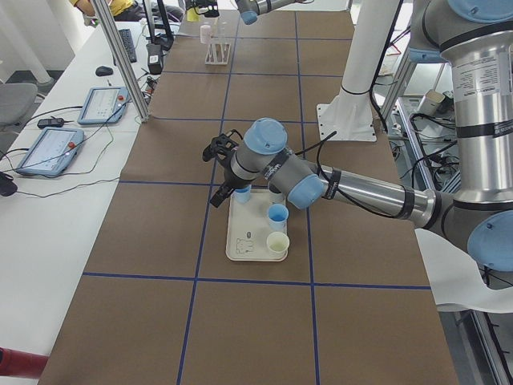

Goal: Transfer IKEA cup to right arm and place on rack

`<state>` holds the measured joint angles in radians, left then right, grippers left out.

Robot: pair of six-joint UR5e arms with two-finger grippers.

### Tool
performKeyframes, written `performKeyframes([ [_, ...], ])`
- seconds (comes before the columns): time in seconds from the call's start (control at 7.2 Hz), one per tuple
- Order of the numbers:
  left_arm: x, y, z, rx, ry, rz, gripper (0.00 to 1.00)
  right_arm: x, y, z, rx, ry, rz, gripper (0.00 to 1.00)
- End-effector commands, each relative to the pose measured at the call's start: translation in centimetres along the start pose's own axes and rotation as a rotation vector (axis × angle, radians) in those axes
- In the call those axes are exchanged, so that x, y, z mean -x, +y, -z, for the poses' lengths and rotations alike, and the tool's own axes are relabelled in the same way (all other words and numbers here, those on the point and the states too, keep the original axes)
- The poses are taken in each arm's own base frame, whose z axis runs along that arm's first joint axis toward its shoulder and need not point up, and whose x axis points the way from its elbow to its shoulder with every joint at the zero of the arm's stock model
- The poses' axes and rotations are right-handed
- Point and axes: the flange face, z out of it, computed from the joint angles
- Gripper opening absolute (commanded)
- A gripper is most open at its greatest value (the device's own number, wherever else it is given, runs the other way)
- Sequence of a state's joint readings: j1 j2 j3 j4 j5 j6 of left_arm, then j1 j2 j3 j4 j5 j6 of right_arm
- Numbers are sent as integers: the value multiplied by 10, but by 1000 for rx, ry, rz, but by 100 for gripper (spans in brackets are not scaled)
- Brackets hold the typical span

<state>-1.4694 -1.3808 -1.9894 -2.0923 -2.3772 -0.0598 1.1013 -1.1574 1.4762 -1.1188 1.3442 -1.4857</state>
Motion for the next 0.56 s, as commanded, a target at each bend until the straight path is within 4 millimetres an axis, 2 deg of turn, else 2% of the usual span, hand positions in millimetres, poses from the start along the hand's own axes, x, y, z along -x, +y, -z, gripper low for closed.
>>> performKeyframes([
  [0.0,1,0,0,1,-1,1,100,-5,-29,21,-16,-12,-30,26],
  [0.42,0,-1,0,-1,-1,-1,100,20,-43,11,9,-42,0,26],
])
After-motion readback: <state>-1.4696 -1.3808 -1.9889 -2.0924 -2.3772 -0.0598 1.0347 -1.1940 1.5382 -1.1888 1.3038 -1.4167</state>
